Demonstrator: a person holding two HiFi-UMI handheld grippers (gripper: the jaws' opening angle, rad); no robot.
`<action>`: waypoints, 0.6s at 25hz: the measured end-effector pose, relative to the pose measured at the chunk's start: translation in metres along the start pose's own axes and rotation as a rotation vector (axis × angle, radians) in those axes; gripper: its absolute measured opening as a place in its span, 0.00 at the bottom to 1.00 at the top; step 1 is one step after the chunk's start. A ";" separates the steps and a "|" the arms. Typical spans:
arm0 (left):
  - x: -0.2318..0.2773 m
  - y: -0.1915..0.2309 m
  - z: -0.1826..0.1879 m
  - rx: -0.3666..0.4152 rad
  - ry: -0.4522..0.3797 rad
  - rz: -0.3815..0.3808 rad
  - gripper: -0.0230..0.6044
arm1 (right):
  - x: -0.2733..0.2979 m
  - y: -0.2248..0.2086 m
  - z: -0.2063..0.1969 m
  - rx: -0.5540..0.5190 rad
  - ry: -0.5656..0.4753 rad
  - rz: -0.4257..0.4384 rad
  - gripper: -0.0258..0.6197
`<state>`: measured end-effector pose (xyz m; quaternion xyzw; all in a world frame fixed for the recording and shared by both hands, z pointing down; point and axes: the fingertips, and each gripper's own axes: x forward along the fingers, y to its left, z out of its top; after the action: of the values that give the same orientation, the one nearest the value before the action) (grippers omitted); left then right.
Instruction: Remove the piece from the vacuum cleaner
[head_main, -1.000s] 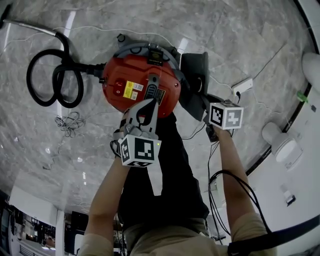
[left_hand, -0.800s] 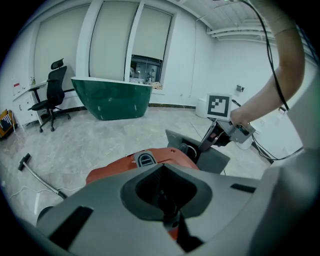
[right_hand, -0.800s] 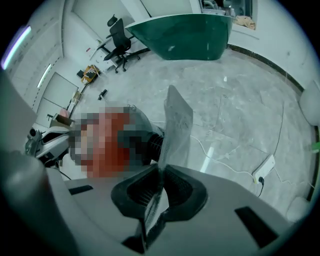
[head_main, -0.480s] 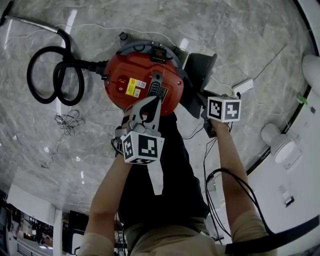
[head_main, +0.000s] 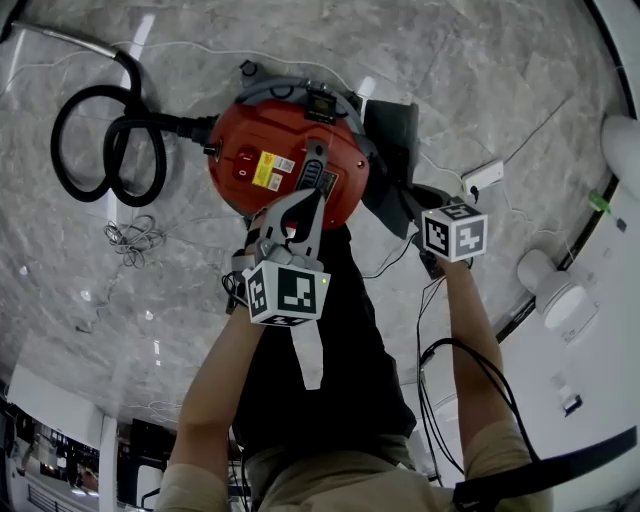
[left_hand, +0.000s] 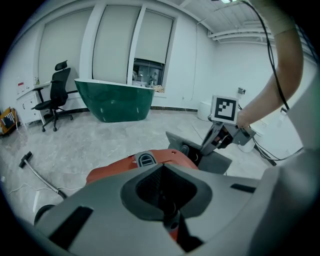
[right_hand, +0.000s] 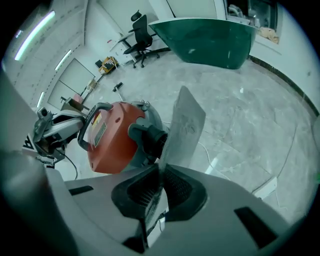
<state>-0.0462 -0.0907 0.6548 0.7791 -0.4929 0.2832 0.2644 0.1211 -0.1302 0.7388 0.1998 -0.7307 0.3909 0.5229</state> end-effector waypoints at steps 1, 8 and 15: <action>0.000 0.000 0.000 -0.004 -0.002 0.005 0.04 | 0.001 0.001 0.000 -0.008 -0.007 0.020 0.07; 0.000 0.002 0.001 -0.066 -0.025 -0.002 0.04 | 0.002 0.007 0.004 0.064 -0.096 0.193 0.08; 0.000 0.001 0.001 -0.036 -0.024 0.003 0.04 | 0.008 0.007 0.009 0.208 -0.117 0.133 0.13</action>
<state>-0.0472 -0.0916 0.6539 0.7768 -0.5021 0.2655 0.2721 0.1073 -0.1322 0.7426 0.2267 -0.7269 0.4861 0.4289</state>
